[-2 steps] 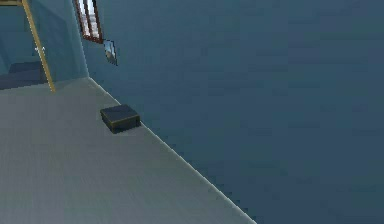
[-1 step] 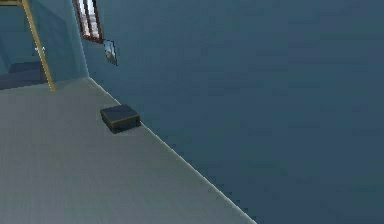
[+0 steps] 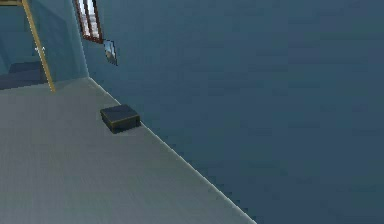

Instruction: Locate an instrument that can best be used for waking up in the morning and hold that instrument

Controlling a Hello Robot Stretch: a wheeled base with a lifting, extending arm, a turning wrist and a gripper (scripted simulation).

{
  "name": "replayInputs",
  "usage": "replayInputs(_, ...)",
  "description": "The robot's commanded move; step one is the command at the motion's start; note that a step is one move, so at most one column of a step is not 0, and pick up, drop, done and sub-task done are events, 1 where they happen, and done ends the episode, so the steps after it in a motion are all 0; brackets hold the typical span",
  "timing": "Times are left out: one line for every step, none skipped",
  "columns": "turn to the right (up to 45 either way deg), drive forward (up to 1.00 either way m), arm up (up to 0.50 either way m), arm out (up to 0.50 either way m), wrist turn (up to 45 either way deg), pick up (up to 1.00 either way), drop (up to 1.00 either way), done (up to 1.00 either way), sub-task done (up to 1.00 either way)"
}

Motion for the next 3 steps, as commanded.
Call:
replayInputs(0.0, 0.00, 0.00, 0.00, 45.0, 0.00, 0.00, 0.00, 0.00)
replayInputs(0.0, 0.00, 0.00, 0.00, 45.0, 0.00, 0.00, 0.00, 0.00)
replayInputs(0.0, 0.00, 0.00, 0.00, 6.0, 0.00, 0.00, 0.00, 0.00)
